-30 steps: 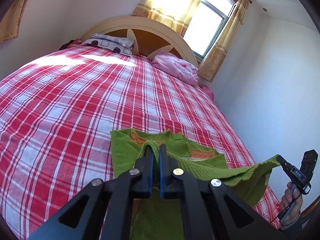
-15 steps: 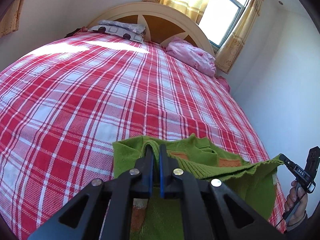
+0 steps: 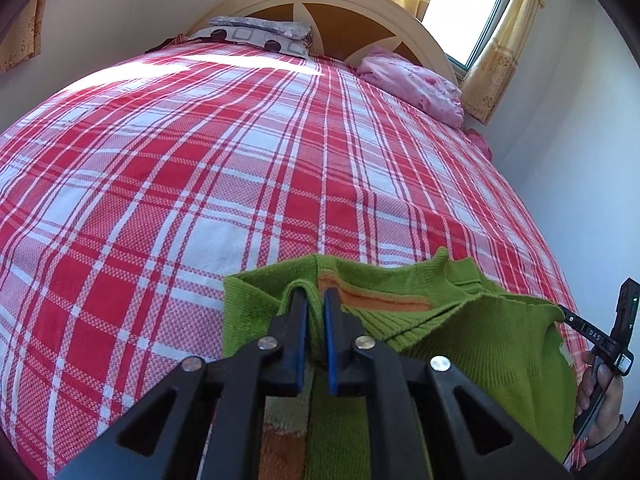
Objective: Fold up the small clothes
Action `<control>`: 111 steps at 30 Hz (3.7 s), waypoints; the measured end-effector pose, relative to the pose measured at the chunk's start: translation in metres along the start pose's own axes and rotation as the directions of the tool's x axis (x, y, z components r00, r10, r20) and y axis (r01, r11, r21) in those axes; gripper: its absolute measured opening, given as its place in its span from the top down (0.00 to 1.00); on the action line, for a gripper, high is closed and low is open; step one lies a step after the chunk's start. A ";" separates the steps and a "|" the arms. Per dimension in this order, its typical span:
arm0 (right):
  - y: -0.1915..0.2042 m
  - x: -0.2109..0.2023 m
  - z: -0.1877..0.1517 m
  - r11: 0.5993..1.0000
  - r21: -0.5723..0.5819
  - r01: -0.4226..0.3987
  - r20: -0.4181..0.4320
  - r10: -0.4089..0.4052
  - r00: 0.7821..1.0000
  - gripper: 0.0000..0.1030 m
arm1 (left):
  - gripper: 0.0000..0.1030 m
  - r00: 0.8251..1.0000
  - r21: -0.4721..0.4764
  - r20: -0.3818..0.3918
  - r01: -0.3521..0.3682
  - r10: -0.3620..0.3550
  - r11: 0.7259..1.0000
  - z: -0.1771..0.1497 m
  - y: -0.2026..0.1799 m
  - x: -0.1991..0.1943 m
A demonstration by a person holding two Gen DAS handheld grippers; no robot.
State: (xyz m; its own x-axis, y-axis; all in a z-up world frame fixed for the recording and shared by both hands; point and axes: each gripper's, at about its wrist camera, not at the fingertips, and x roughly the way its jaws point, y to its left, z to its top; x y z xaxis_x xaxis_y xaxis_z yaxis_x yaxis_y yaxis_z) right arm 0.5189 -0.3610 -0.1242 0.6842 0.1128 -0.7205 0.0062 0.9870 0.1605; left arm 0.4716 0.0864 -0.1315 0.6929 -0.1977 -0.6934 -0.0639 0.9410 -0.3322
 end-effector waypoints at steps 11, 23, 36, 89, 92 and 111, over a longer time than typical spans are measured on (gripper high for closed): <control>0.018 -0.067 -0.043 0.990 -0.041 -0.132 0.001 0.132 0.991 0.43 | 0.41 0.991 0.071 0.077 -0.114 0.108 0.991 -0.035 0.006 -0.055; 0.133 -0.028 -0.087 0.927 -0.318 -0.198 -0.266 0.112 0.957 0.68 | 0.35 0.984 0.080 0.052 -0.176 0.172 0.981 -0.078 0.013 -0.055; 0.114 0.017 -0.035 0.985 -0.161 -0.065 -0.167 0.038 0.985 0.68 | 0.12 0.985 -0.014 0.047 -0.166 0.167 0.986 -0.087 0.032 -0.051; 0.209 -0.083 -0.139 0.931 -0.326 -0.162 -0.130 0.126 0.983 0.68 | 0.00 0.963 0.019 -0.016 -0.270 0.270 0.963 -0.129 0.041 -0.080; 0.210 -0.047 -0.138 0.948 -0.286 -0.140 -0.219 0.078 0.973 0.66 | 0.00 0.966 -0.006 -0.006 -0.259 0.259 0.966 -0.129 0.044 -0.084; 0.270 -0.080 -0.162 0.853 -0.510 -0.110 -0.110 0.062 0.992 0.53 | 0.00 0.989 -0.149 0.037 -0.138 0.145 0.979 -0.129 0.074 -0.109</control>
State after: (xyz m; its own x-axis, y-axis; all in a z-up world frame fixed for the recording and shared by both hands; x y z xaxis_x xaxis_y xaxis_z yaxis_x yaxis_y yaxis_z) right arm 0.3477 -0.0854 -0.1327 0.5986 0.1859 -0.7792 -0.4421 0.8878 -0.1279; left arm 0.2986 0.1418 -0.1630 0.7021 -0.0489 -0.7104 -0.2652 0.9079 -0.3246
